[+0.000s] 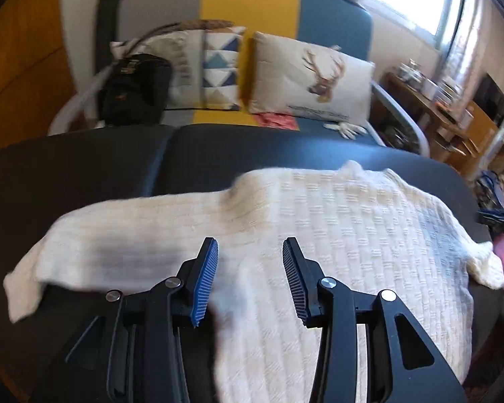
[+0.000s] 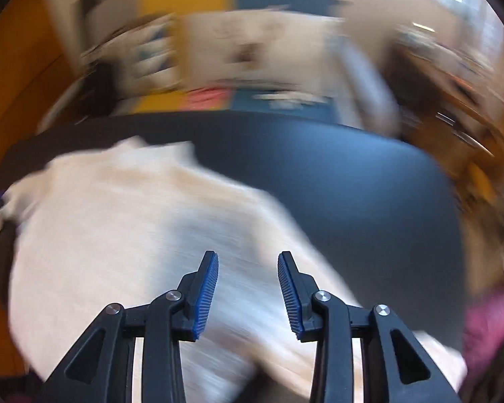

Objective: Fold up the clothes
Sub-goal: 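Lay the sweater flat with the left gripper while the right gripper smooths it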

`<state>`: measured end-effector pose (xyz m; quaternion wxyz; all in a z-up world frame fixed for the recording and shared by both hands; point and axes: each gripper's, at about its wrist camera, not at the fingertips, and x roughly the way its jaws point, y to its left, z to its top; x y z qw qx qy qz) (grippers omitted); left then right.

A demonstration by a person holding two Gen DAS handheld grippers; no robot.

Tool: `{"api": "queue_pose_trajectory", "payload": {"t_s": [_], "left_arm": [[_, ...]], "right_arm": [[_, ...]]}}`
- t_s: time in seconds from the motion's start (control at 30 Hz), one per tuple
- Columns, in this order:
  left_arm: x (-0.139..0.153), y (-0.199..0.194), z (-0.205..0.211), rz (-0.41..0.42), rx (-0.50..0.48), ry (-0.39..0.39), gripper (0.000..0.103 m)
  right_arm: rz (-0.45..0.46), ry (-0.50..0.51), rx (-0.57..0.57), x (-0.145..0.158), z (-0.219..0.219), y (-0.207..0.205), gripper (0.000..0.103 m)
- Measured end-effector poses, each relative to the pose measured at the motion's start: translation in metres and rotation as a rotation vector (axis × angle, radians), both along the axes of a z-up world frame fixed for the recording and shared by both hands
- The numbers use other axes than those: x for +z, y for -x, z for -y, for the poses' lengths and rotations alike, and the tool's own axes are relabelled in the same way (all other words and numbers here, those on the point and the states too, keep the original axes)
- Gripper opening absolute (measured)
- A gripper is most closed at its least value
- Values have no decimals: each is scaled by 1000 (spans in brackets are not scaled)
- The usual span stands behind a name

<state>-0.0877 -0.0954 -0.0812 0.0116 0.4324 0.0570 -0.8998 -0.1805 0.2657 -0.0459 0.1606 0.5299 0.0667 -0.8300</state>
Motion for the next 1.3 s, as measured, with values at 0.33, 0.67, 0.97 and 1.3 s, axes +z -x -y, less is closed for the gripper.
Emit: {"api": "queue_pose_trajectory", "payload": {"t_s": [0.33,0.67,0.97,1.3], "left_arm": [[-5,86,-28,-48,-281,98,49],[-52,124,-79,79,-472,161,49],[-79,118,-100,109,-442,204,49],[-53,153,-105,53,-318,174,24]], "right_arm": [[74,-189,327,-64,139,79,37],[174,-159,327,-88,102,110,47],[41,-258,381,-82,125,72,6],[-250,-379,230,-30,112,106,7]]}}
